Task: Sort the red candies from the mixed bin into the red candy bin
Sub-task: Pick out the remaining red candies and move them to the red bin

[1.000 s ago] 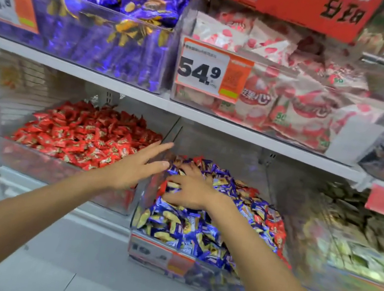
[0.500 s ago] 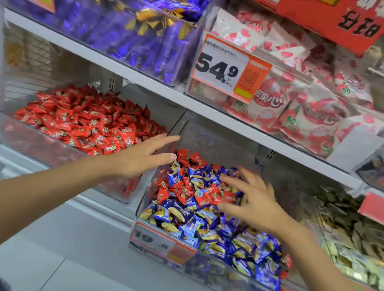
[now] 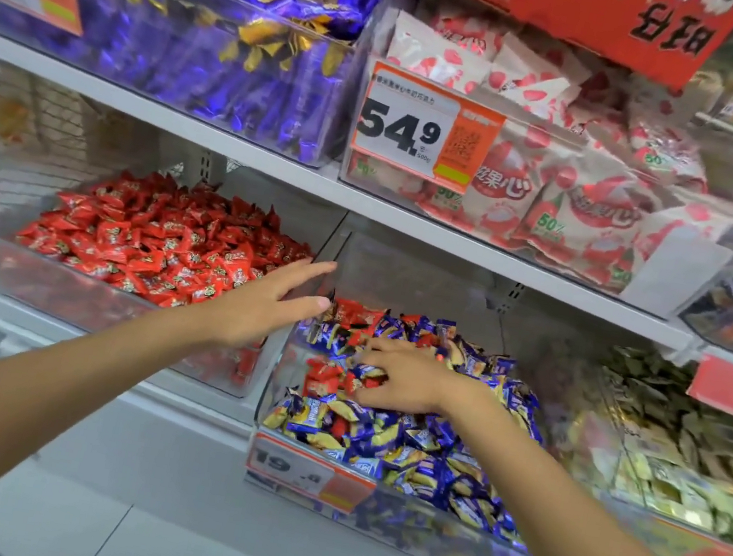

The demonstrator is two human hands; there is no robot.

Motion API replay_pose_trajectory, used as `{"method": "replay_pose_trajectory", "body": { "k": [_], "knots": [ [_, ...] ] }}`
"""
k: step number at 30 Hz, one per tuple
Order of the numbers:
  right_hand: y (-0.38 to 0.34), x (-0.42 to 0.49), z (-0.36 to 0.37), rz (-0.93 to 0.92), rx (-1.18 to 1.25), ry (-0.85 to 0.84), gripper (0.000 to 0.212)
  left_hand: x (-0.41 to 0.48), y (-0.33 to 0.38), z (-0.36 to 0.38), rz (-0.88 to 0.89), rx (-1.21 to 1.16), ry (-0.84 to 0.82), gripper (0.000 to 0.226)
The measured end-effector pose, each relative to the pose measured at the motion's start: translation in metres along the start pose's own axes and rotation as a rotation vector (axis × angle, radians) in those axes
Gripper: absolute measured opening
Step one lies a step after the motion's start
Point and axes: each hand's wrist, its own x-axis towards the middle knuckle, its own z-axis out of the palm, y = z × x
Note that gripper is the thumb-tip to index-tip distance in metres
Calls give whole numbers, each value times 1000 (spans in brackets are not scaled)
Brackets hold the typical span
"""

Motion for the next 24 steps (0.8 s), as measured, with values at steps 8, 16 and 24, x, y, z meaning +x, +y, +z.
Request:
{"method": "replay_pose_trajectory", "body": {
  "k": [8,16,24],
  "knots": [
    [67,-109,8,74,426,364,42,1,31,-7,-18,234,68,74],
    [94,-138,1,178,710,593,23,22,84,57,164,353,-9,44],
    [80,-145,13,205,706,480,36,34,61,104,43,439,-281,36]
  ]
}}
